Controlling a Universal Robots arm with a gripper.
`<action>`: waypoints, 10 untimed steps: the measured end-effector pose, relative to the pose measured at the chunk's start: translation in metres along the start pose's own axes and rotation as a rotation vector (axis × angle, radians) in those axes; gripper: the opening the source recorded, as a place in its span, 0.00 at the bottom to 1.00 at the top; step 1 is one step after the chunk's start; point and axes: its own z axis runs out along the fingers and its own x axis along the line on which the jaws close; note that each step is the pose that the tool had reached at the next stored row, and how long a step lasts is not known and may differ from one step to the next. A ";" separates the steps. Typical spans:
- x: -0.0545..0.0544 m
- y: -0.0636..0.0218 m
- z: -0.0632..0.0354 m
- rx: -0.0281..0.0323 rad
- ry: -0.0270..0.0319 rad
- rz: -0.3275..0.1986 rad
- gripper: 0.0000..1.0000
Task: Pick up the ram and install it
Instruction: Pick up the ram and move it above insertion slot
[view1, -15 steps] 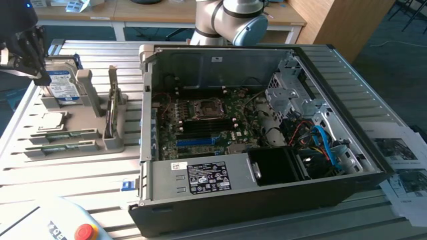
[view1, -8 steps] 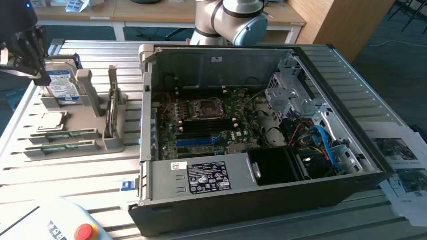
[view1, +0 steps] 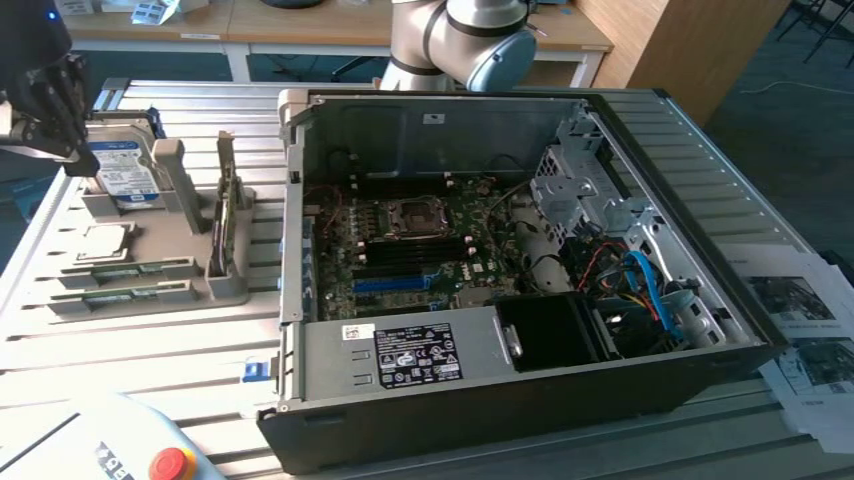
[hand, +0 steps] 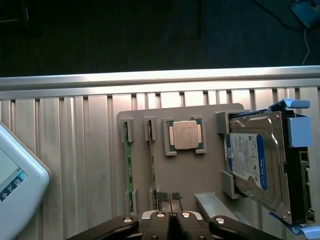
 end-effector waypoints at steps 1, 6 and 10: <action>0.001 0.0000 0.0000 0.0000 0.0000 0.000 0.10; 0.005 0.0003 -0.0001 0.0000 0.0000 0.000 0.10; 0.005 0.0003 -0.0001 -0.0001 0.0000 0.000 0.10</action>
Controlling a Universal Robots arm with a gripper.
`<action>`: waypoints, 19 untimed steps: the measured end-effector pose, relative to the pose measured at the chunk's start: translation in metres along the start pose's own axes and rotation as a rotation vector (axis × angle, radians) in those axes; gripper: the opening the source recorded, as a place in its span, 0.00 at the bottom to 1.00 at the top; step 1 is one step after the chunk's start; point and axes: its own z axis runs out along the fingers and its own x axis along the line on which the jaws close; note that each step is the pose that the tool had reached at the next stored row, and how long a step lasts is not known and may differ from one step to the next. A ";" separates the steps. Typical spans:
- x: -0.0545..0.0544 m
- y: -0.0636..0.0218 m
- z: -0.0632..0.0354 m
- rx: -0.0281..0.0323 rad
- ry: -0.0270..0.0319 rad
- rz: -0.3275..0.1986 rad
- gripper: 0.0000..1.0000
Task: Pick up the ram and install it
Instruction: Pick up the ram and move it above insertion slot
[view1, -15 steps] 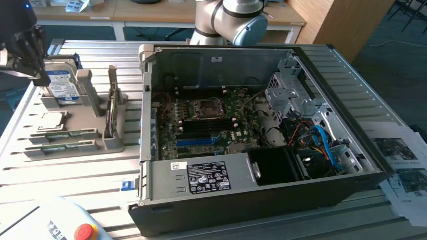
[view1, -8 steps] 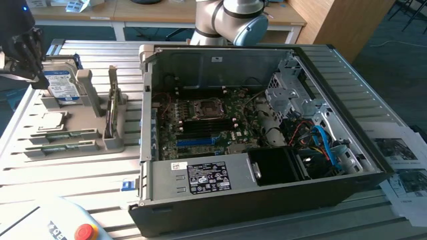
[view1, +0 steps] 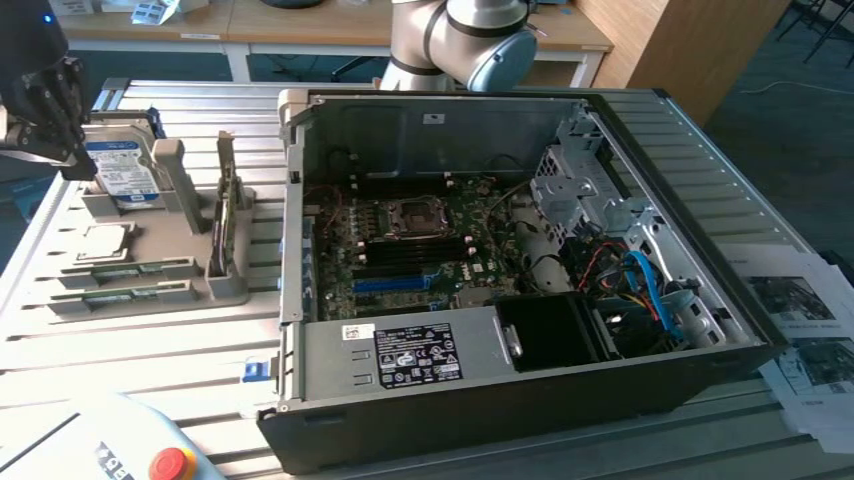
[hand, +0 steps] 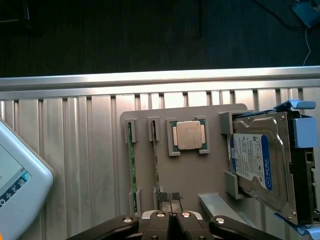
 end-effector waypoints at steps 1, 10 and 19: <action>0.000 0.0000 0.0000 0.0000 0.0000 0.000 0.10; 0.000 0.0000 0.0013 0.0003 -0.0002 0.000 0.30; 0.002 -0.0003 0.0175 0.0002 0.0000 0.000 0.30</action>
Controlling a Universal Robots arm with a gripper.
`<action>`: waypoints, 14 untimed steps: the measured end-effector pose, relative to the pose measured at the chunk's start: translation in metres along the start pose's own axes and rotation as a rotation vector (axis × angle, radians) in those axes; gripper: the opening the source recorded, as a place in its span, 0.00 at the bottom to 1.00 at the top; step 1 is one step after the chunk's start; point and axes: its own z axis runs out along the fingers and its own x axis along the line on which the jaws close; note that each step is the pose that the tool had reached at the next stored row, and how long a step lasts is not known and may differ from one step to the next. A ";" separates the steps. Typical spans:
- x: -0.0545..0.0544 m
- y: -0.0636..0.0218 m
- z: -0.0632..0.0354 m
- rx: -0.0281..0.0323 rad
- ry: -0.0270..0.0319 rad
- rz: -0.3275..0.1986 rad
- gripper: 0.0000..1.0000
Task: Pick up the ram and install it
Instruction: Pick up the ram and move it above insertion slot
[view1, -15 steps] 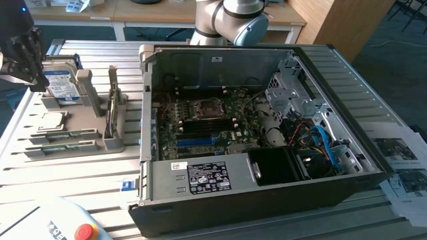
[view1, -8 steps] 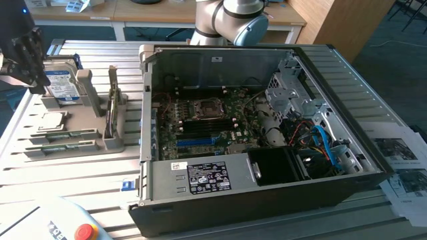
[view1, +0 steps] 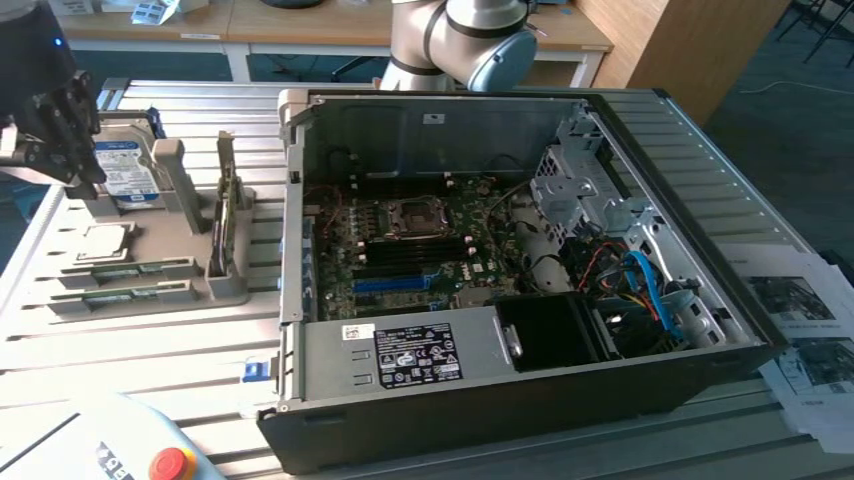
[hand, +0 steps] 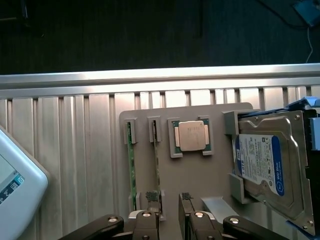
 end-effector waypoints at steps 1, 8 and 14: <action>0.000 0.0000 0.0018 -0.0001 0.0000 0.000 0.30; 0.001 -0.0002 0.0059 -0.0002 0.0001 0.000 0.30; 0.009 -0.0008 0.0058 -0.0001 0.0000 0.000 0.30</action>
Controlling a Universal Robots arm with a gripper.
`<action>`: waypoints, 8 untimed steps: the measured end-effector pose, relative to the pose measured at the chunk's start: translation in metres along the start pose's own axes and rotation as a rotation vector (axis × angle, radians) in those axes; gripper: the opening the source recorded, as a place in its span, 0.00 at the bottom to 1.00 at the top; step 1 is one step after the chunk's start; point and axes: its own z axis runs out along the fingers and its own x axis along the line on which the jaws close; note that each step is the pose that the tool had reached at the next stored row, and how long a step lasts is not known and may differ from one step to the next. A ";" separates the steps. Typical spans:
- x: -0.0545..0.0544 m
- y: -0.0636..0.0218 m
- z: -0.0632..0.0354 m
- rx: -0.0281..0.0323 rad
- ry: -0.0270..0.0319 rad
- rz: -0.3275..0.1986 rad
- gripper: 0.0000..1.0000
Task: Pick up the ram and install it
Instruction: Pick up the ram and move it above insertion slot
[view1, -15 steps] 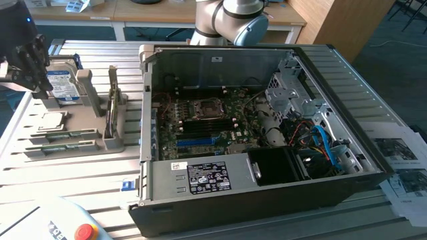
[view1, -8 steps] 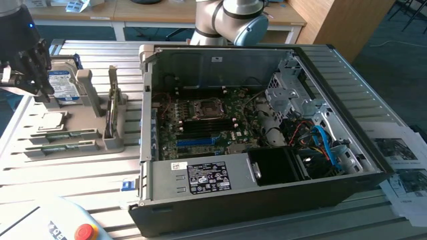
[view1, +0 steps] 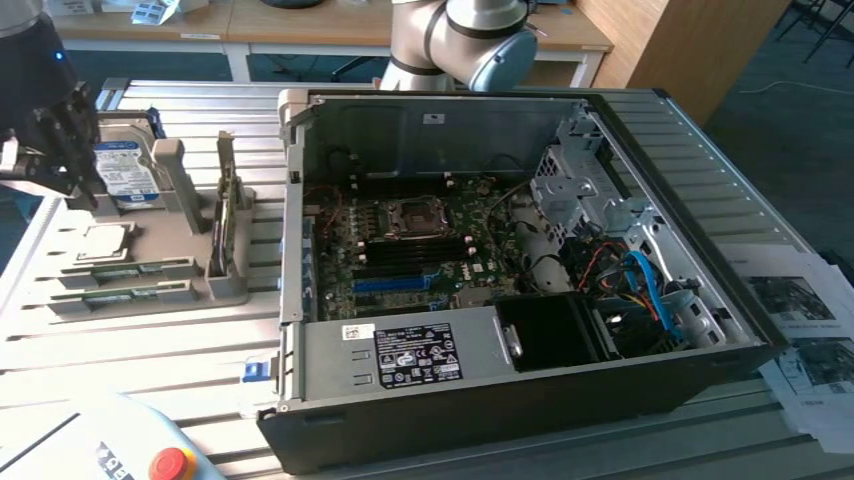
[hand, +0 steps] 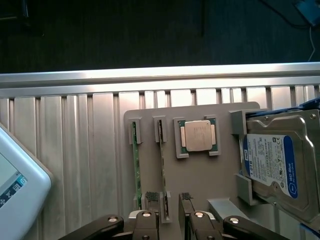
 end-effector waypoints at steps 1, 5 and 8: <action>0.002 -0.0002 0.0000 0.0001 -0.0001 0.000 0.30; 0.010 -0.0007 -0.0002 0.0000 0.0000 0.000 0.30; 0.016 -0.0011 -0.0004 0.0000 0.0000 0.000 0.30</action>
